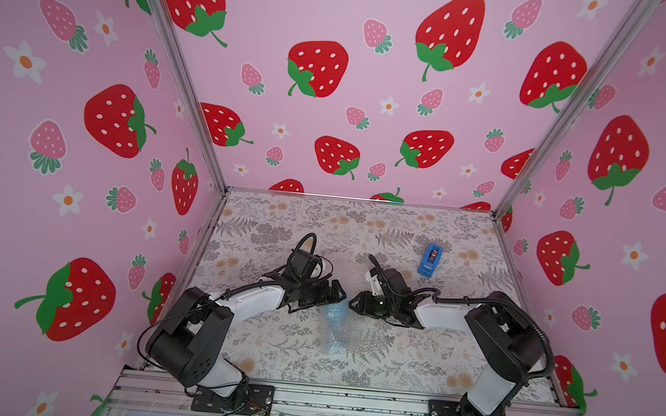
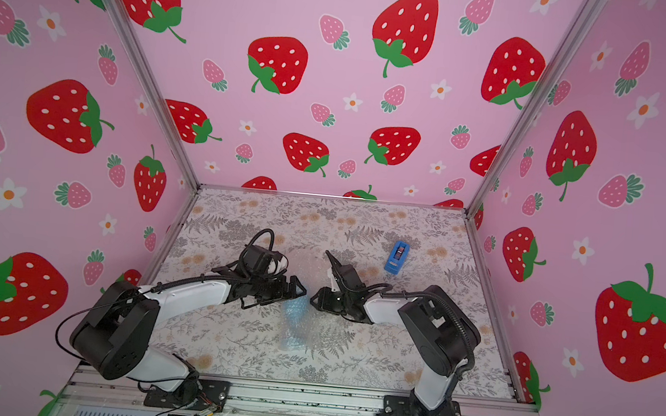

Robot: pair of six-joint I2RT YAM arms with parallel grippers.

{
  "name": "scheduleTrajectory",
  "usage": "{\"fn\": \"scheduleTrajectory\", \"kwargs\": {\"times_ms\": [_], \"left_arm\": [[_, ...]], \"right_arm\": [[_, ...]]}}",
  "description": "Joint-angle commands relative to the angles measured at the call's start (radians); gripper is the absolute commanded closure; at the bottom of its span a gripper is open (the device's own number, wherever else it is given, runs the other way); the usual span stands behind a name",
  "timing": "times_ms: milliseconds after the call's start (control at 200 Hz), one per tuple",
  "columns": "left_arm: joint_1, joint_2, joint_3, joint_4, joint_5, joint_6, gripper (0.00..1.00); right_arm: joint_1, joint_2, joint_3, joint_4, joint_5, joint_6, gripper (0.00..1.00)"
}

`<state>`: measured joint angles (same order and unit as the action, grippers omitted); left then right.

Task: Wrap wine glasses in bubble wrap
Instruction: Wrap the wine glass in bubble wrap.

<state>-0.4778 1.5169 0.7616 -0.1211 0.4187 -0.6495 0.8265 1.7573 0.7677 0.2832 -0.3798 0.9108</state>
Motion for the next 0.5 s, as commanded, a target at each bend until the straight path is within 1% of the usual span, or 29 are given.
{"fn": "scheduleTrajectory", "kwargs": {"times_ms": [0, 115, 195, 365, 435, 455, 495], "left_arm": [[-0.008, 0.019, 0.063, -0.055, -0.025, 0.023, 0.13], [-0.030, 0.038, 0.096, -0.111, -0.076, 0.040, 0.19], [-0.053, 0.052, 0.127, -0.165, -0.117, 0.051, 0.21], [-0.105, 0.069, 0.197, -0.294, -0.250, 0.075, 0.23], [-0.122, 0.083, 0.225, -0.339, -0.276, 0.085, 0.24], [-0.126, 0.088, 0.233, -0.350, -0.307, 0.086, 0.24], [-0.133, 0.097, 0.248, -0.371, -0.323, 0.090, 0.24]], "right_arm": [[0.008, 0.028, 0.017, -0.027, 0.022, -0.007, 0.62], [0.009, 0.028, 0.022, -0.041, 0.027, -0.010, 0.62], [0.010, 0.023, 0.024, -0.067, 0.040, -0.020, 0.62], [0.008, -0.014, 0.021, -0.166, 0.106, -0.061, 0.61], [0.008, -0.031, 0.019, -0.214, 0.131, -0.077, 0.61], [0.008, -0.036, 0.021, -0.225, 0.138, -0.080, 0.61], [0.007, -0.046, 0.021, -0.252, 0.153, -0.086, 0.61]]}}
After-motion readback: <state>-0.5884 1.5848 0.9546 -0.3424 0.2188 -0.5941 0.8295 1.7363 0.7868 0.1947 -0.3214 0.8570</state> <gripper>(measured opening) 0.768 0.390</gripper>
